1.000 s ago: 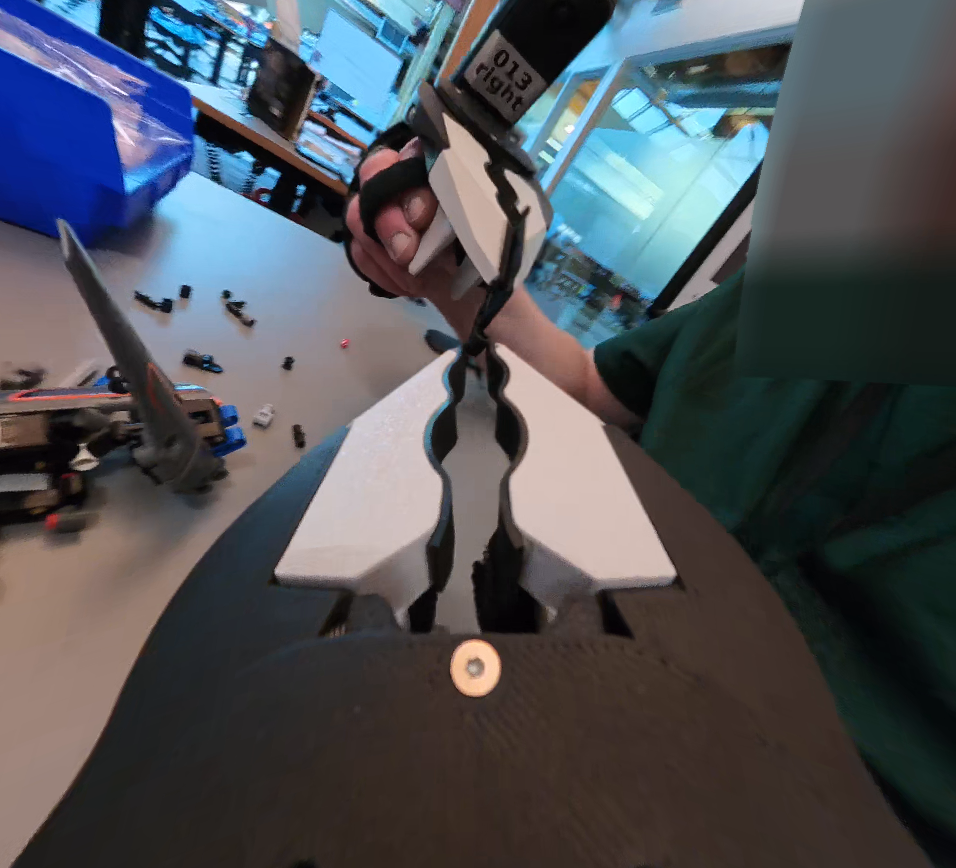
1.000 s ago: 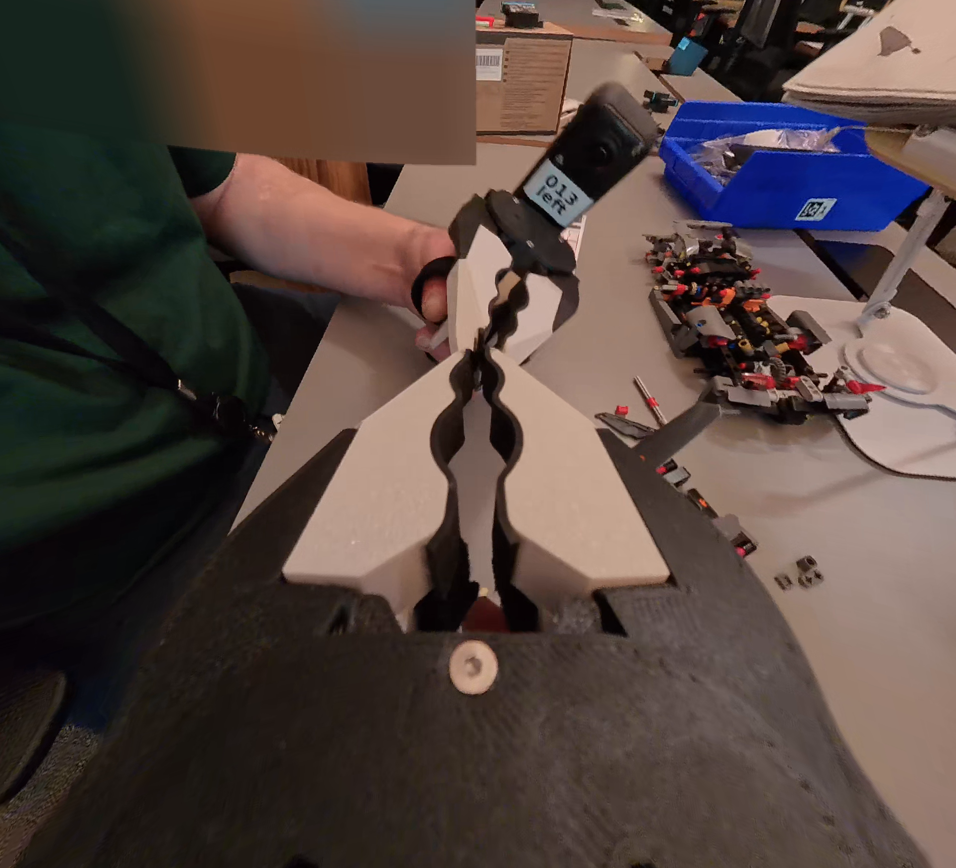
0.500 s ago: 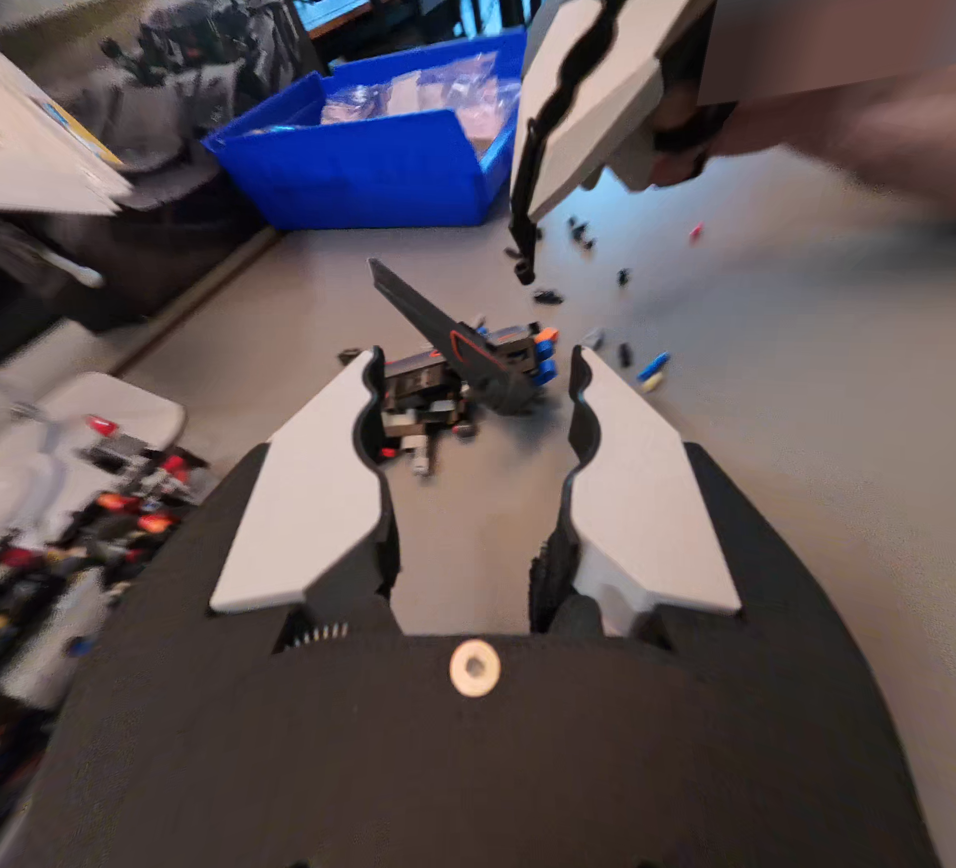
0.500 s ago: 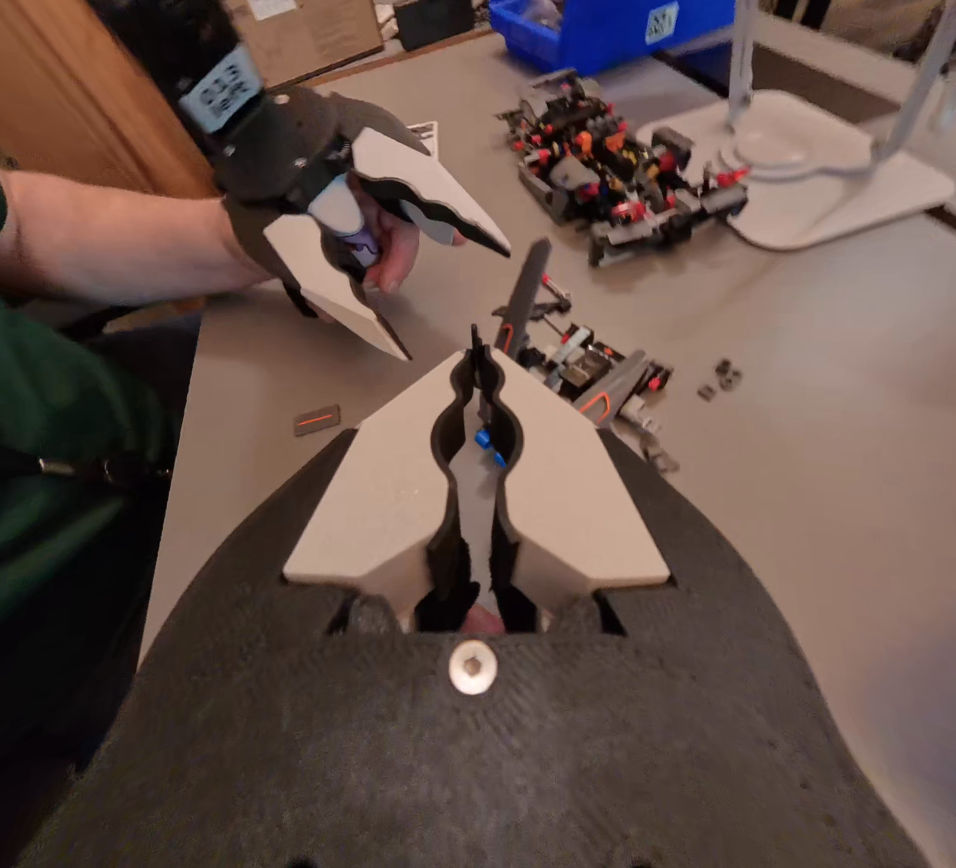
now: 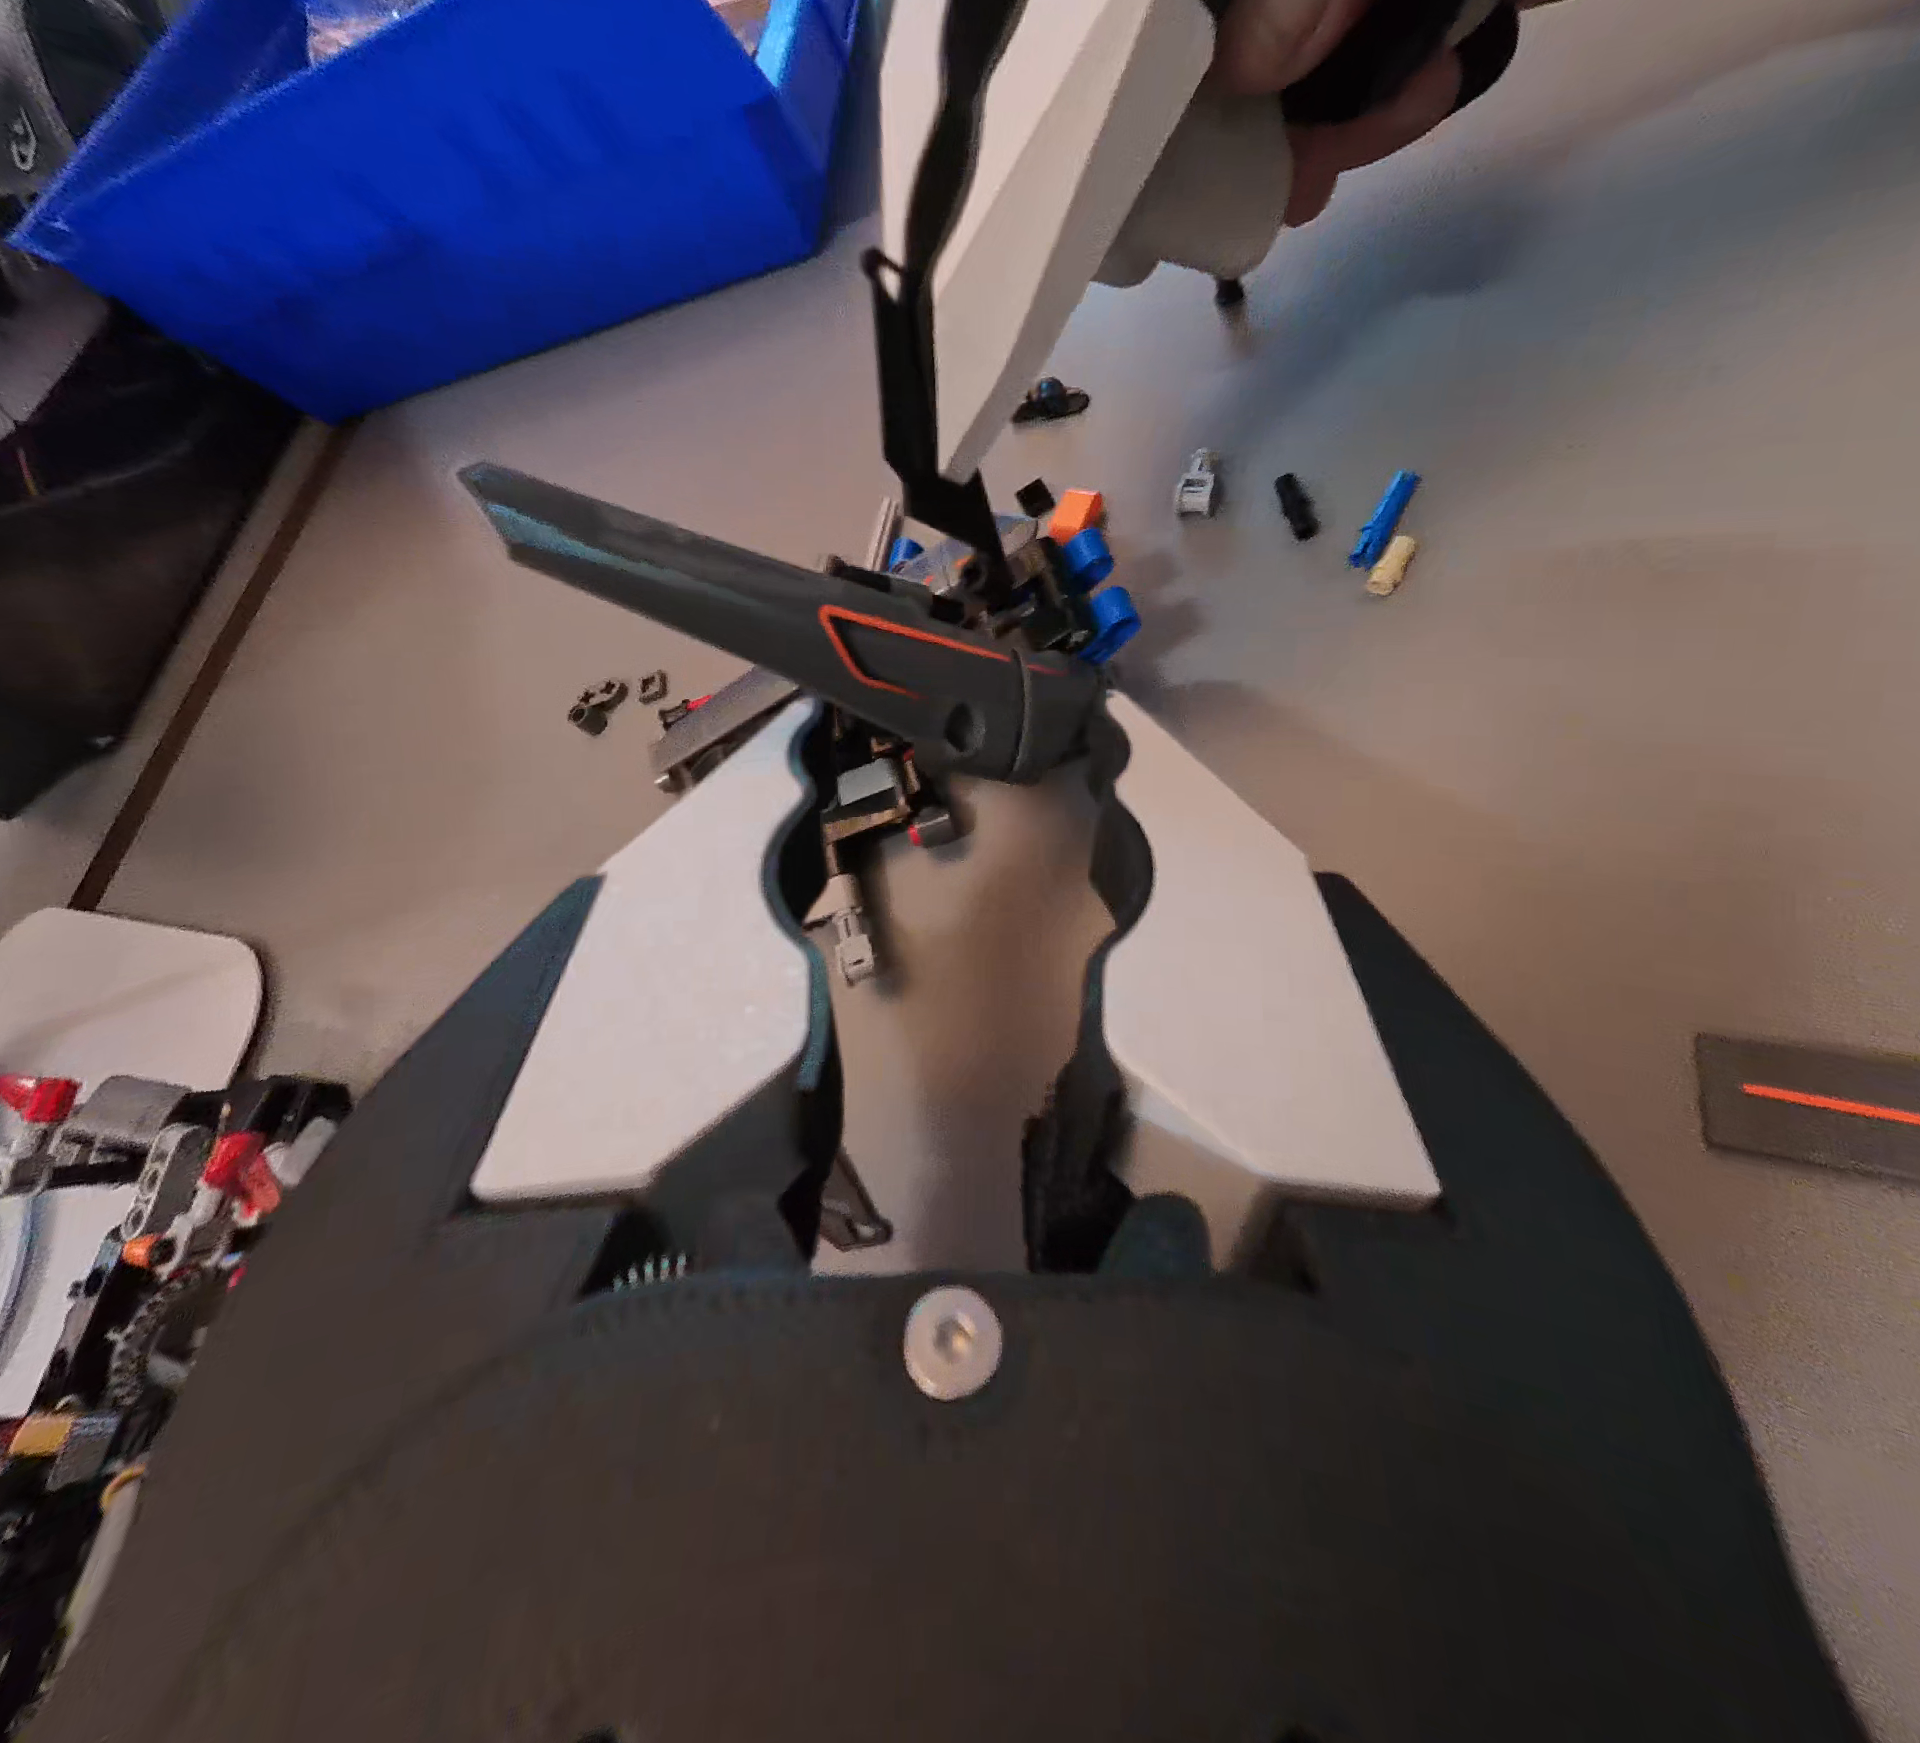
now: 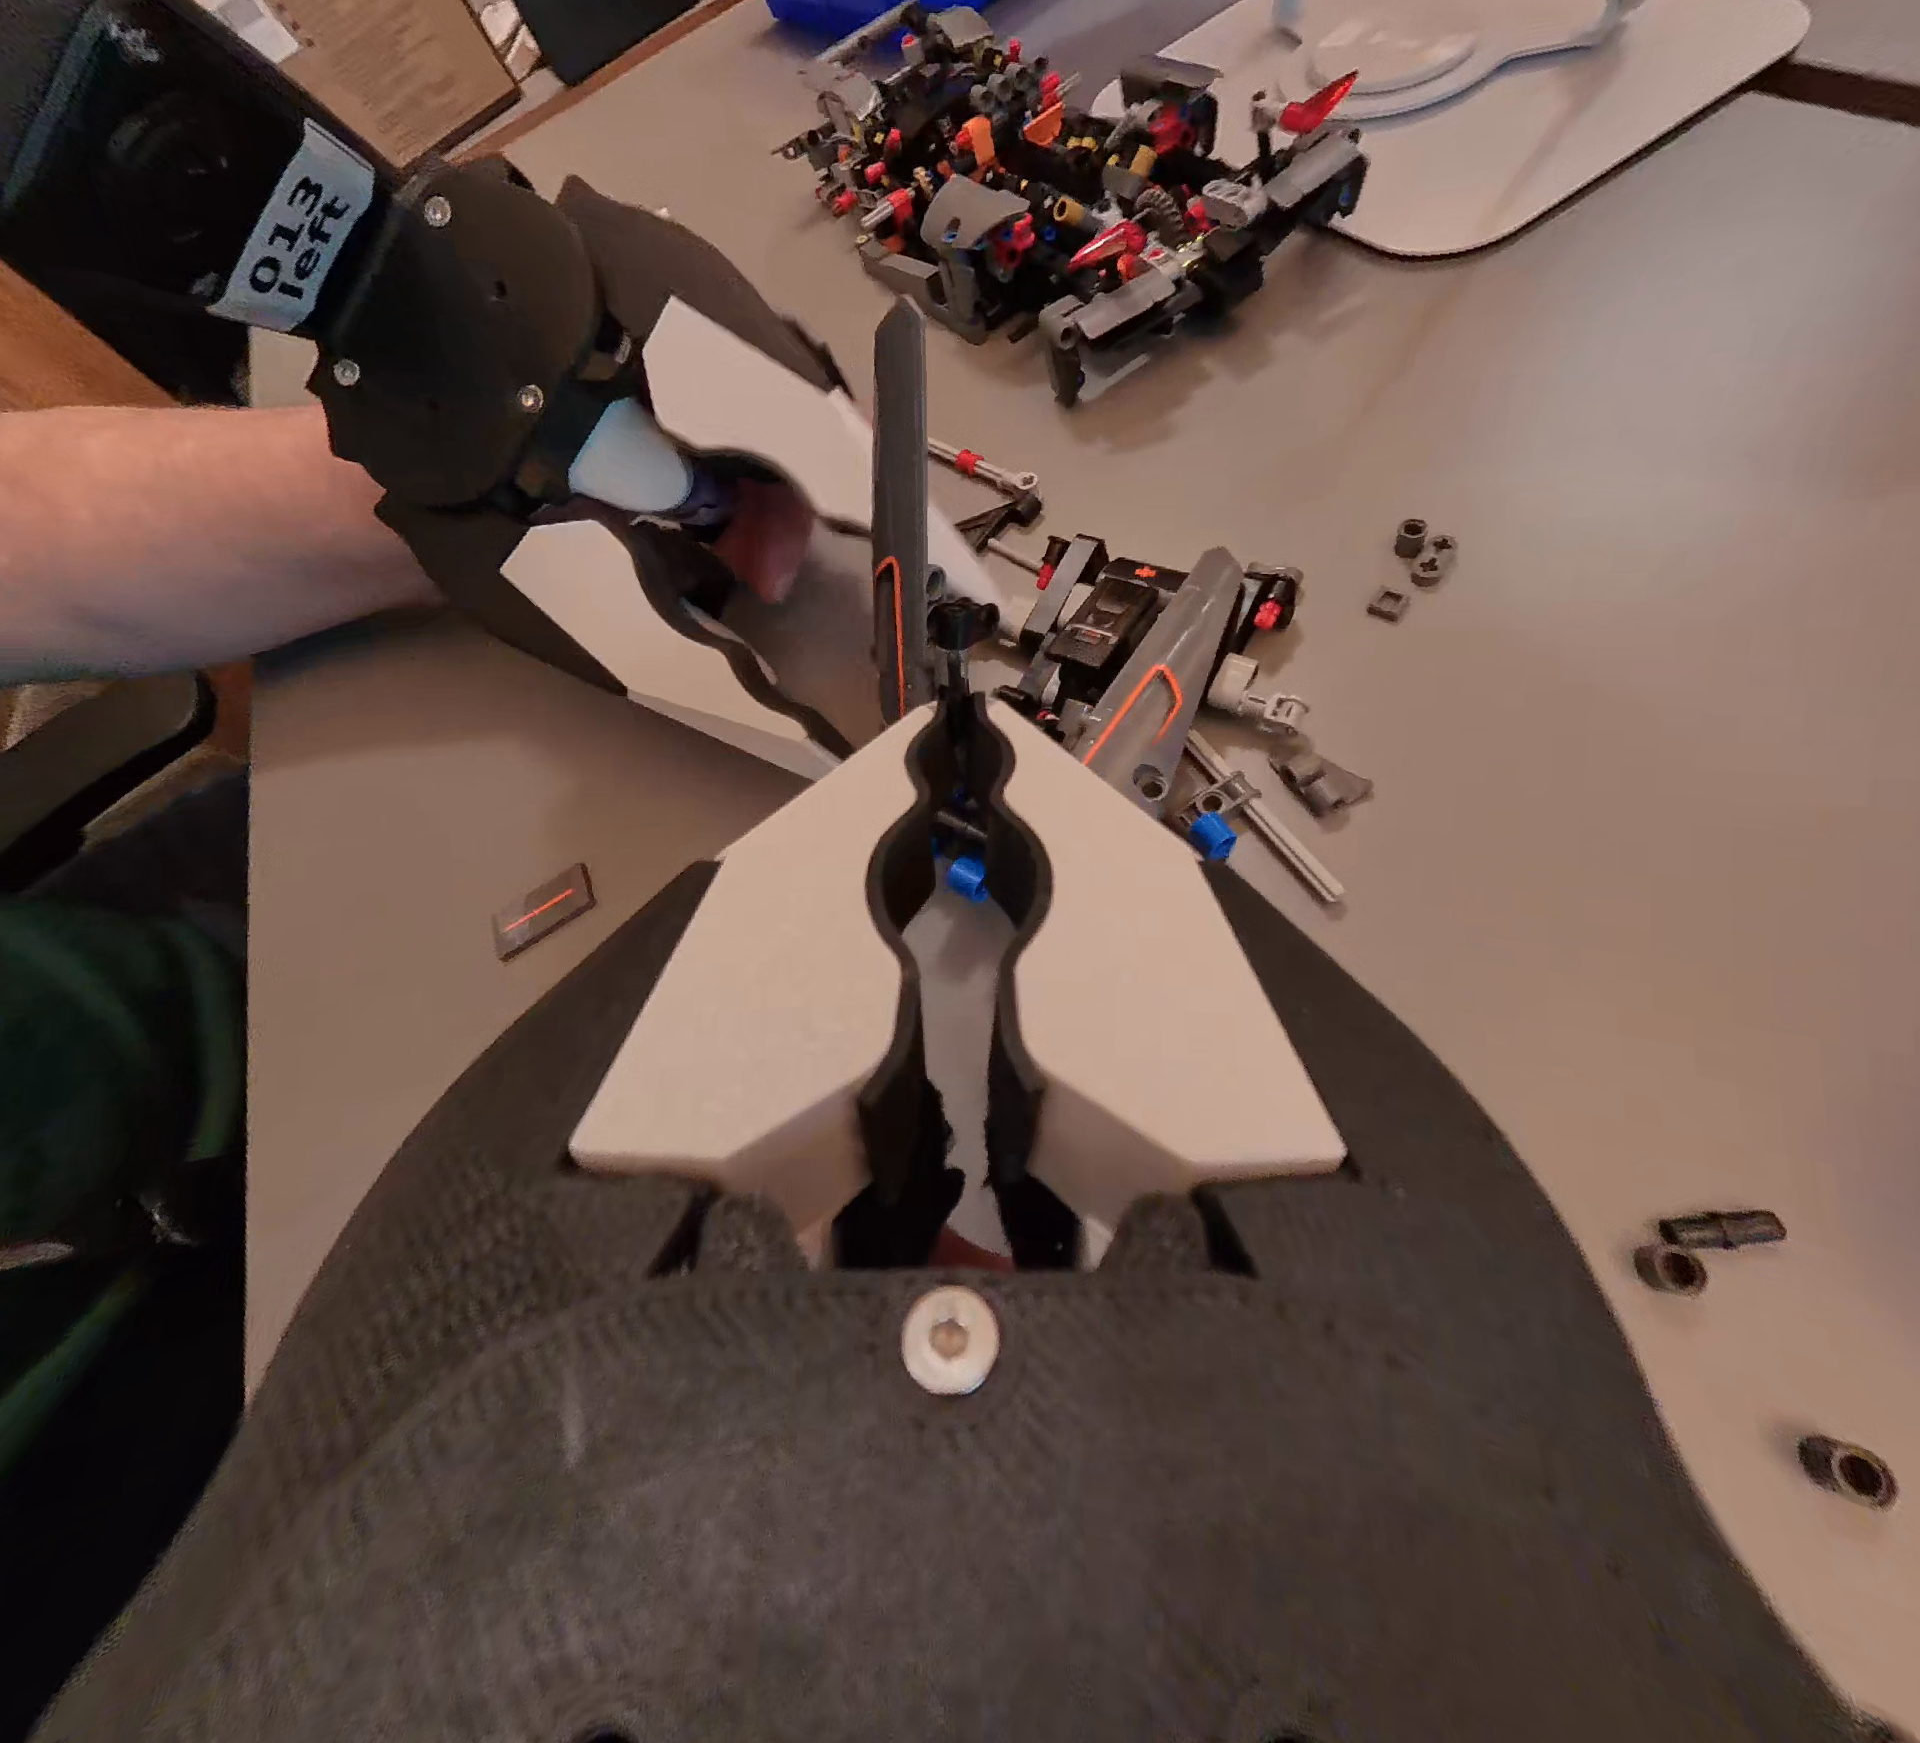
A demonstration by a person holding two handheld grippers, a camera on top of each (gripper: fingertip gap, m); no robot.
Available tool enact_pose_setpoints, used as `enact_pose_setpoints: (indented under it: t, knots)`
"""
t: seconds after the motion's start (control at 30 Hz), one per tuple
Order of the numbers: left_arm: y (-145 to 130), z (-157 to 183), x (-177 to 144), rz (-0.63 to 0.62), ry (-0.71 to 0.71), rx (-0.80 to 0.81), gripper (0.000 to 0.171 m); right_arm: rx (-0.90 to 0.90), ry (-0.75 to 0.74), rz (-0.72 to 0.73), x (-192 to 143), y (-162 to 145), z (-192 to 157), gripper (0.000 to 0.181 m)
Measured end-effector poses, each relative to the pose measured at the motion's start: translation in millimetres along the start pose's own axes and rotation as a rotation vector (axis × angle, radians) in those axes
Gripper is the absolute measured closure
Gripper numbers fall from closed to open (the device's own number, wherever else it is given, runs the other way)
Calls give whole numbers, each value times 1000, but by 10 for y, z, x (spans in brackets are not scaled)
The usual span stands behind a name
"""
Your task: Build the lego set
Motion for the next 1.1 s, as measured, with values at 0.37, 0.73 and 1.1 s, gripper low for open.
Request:
enact_pose_setpoints:
  t: [0.37,0.73,1.1]
  knots:
    - [172,228,74,-49,62,-199,112,42,-105,55,-89,-119,-29,181]
    - [127,-147,74,78,-186,-123,115,99,-123,133,-34,-121,-40,181]
    - [107,-201,141,144,-340,-81,125,127,-142,186,-24,-154,-40,181]
Point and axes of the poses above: each gripper's, where its closed fingertips meet, x out along the fingers, y out of its top, z = x × y across the jaws, the point moved 7 cm from there along -x, back along the fingers, and after that the axes turned 2 degrees about y, right-handed, at the moved point
